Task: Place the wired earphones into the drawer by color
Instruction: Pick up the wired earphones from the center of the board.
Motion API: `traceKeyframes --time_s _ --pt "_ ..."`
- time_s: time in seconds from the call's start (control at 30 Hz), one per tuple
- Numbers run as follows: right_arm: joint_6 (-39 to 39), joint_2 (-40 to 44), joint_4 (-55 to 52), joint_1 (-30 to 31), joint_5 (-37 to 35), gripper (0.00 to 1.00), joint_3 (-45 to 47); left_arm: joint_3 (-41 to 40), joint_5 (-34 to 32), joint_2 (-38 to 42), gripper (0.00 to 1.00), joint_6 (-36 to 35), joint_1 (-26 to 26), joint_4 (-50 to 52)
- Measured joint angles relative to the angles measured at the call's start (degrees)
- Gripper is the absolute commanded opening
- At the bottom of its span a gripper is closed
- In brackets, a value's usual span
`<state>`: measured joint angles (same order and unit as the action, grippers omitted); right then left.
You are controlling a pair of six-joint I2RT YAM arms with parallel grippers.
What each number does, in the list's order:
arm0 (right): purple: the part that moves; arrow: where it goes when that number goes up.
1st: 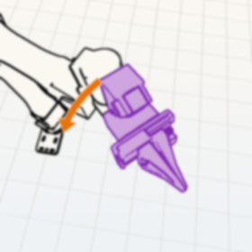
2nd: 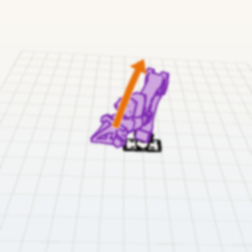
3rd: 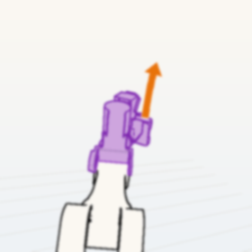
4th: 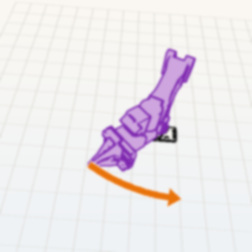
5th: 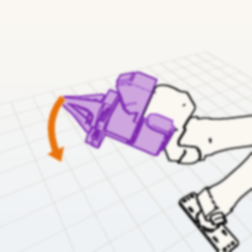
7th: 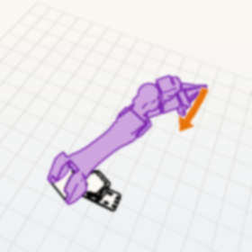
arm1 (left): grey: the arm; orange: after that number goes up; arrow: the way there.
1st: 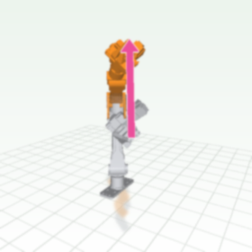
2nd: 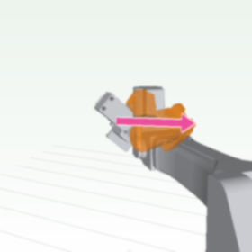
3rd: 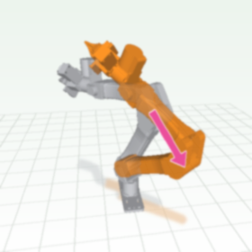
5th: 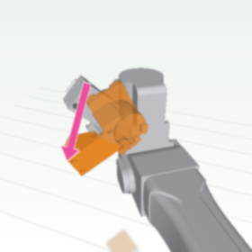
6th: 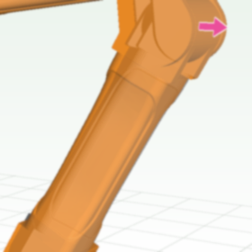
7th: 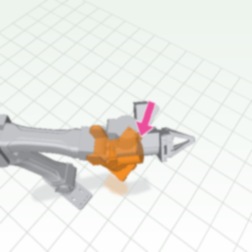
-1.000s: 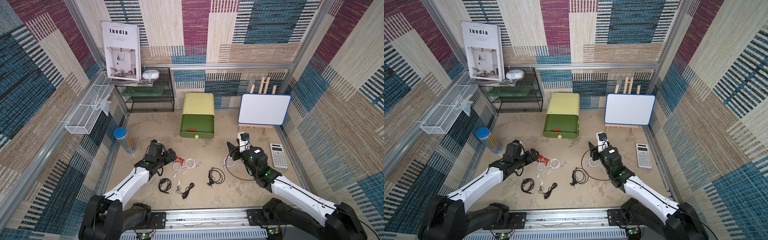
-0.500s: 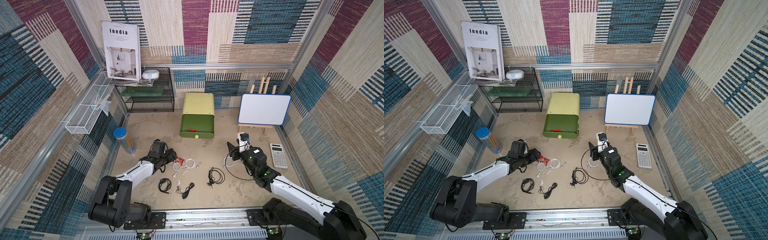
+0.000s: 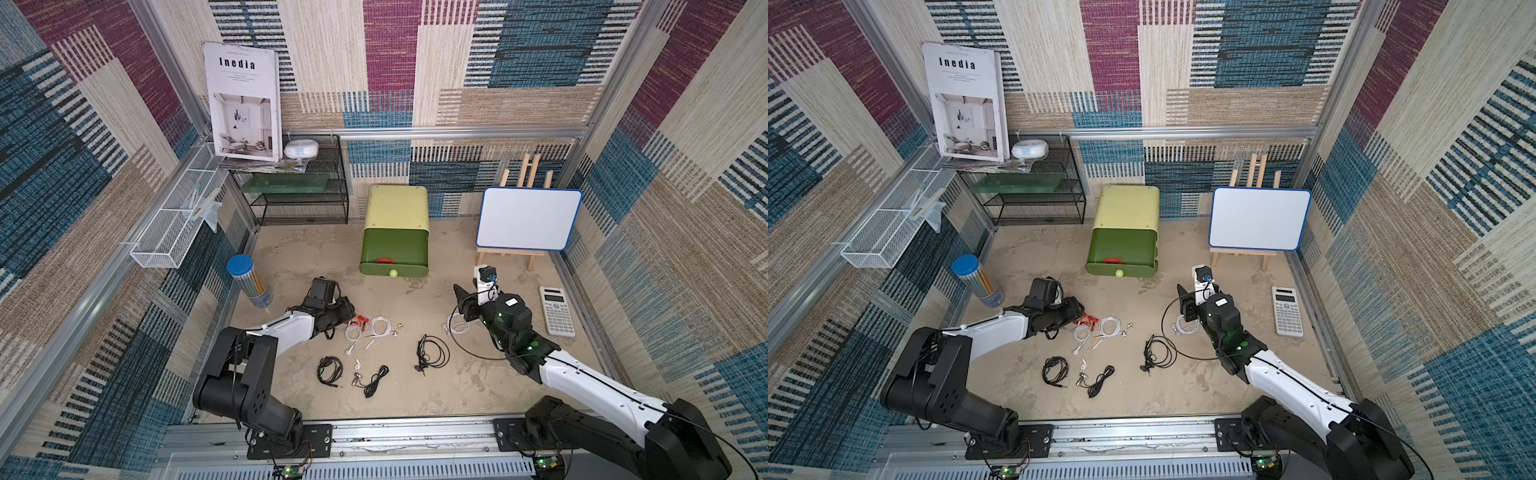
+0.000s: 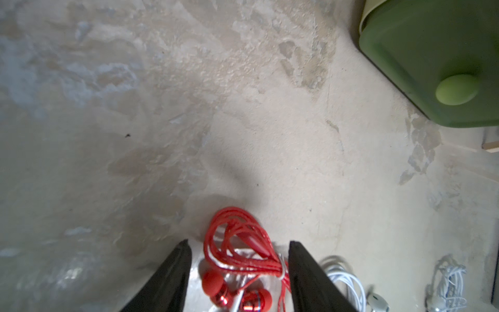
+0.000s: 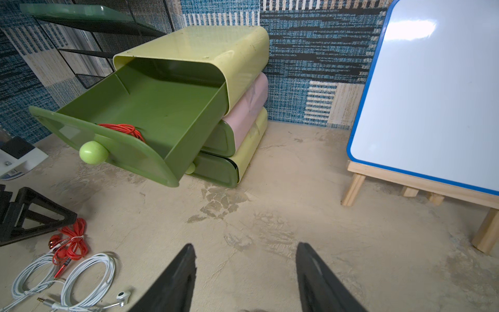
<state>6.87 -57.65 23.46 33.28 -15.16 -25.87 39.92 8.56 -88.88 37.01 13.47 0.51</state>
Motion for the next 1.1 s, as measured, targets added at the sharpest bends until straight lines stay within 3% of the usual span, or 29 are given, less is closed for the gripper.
traceKeyframes --time_s 0.13,0.33,0.77,1.1 --pt "0.0 0.0 0.0 0.0 0.0 0.63 0.0 1.3 0.4 -2.1 0.53 -0.3 0.1 -1.0" --pt "0.0 0.0 0.0 0.0 -0.1 0.63 0.0 3.1 0.4 -4.7 0.36 -1.2 0.3 -2.0" --pt "-0.2 -0.1 0.0 0.0 -0.5 0.63 0.0 6.1 -1.4 -7.0 0.27 -2.5 2.4 0.0" --pt "-0.2 -0.1 0.0 0.0 -0.7 0.63 0.0 8.1 -2.8 -8.8 0.1 -3.0 3.9 0.4"
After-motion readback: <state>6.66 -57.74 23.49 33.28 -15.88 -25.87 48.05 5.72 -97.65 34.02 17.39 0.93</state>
